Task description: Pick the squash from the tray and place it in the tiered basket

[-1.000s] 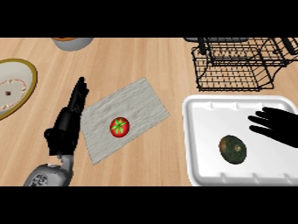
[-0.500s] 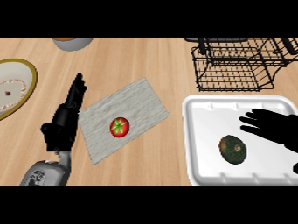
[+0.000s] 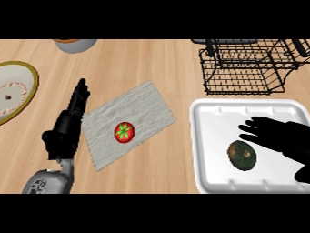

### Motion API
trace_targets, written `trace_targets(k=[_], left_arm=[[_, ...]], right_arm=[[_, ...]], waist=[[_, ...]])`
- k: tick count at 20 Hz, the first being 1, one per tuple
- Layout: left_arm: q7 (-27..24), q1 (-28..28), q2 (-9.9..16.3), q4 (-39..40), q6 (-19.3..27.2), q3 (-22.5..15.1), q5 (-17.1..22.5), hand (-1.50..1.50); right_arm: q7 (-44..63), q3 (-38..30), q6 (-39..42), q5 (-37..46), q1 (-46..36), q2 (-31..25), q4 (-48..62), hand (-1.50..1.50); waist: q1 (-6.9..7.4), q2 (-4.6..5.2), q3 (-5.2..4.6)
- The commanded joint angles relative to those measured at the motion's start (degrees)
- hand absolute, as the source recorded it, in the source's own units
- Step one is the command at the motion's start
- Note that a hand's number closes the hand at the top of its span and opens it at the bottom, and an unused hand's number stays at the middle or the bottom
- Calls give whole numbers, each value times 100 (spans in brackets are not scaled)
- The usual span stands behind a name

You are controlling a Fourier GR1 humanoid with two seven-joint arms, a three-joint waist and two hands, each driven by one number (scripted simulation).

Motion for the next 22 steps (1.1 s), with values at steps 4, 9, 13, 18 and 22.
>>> trace_targets(k=[4,9,13,18,22], left_arm=[[-46,2,-60,43,-165,193,25,0],[-176,105,-138,155,-161,185,-103,0],[-213,-86,-218,232,-161,246,-198,0],[261,-6,-312,-148,-166,79,-363,0],[90,-256,-123,113,-363,503,-154,0]], right_arm=[[-274,48,197,321,-5,151,111,-150],[-29,257,189,580,-184,513,415,-150],[52,202,330,634,-198,705,275,-150],[-113,148,245,735,-178,770,431,-150],[-130,239,21,926,-324,1001,870,-150]], waist=[[-9,-1,-1],[1,3,-1],[-9,1,-1],[-5,-2,0],[-3,4,-1]])
